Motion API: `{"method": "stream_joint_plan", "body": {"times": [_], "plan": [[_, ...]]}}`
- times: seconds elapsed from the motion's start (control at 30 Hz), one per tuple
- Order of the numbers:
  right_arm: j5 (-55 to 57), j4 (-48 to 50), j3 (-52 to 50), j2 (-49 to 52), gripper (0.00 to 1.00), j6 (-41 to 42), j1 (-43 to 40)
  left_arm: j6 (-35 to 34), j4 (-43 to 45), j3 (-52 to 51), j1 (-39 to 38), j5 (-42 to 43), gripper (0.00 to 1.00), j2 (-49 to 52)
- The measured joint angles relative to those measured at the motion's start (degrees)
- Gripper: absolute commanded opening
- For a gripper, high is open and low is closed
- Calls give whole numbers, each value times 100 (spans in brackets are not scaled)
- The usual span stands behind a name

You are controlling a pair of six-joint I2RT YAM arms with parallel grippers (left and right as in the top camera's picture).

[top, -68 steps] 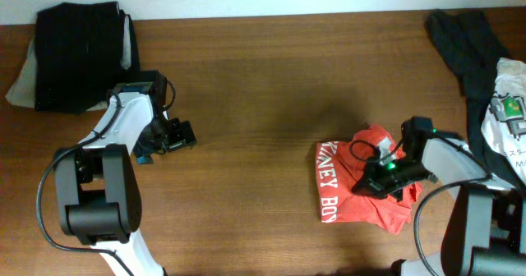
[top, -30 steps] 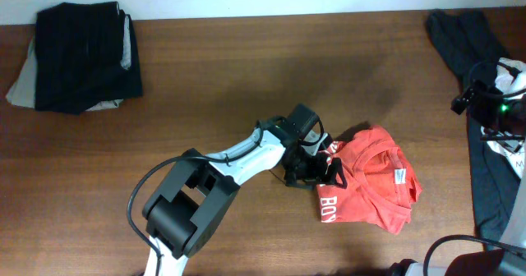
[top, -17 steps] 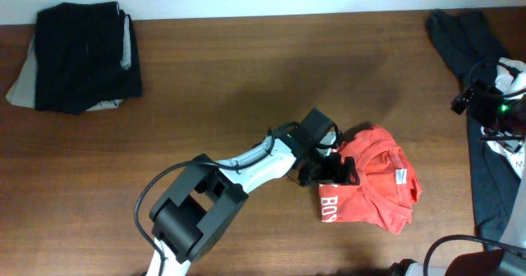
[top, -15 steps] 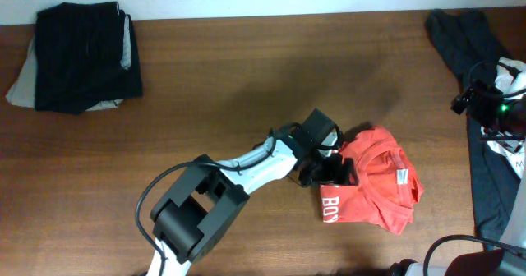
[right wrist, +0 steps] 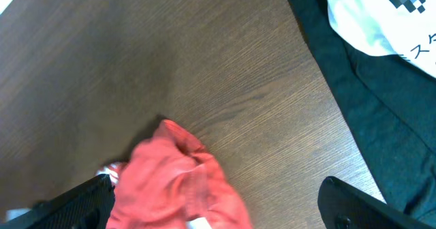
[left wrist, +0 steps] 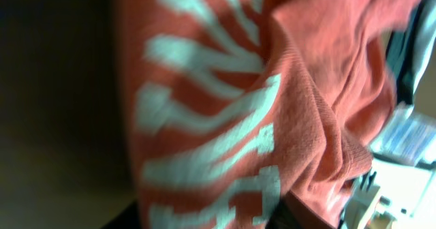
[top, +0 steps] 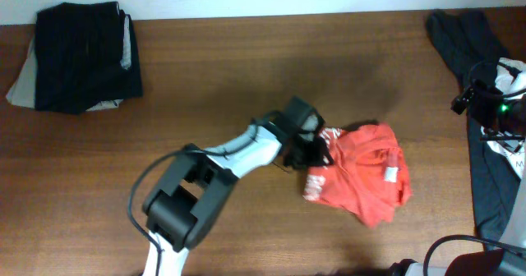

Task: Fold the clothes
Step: 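Carry the folded shirt with the left gripper to the top-left clothes stack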

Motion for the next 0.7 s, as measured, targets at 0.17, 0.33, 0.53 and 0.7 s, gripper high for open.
{"method": "stream_joint_plan", "body": {"times": [0.17,0.33,0.53,0.7], "plan": [[0,0,0,0,99,-2,0,1012,-256,50,1130,70,5,0],[0,0,0,0,99,0,0,2061,-848,238,2181,70,4,0],[0,0,0,0,99,2,0,3292,-1932,1084,3366,-522,2,22],[0,0,0,0,99,0,0,3724,-2162,2131,3895,-1429,1,50]]}}
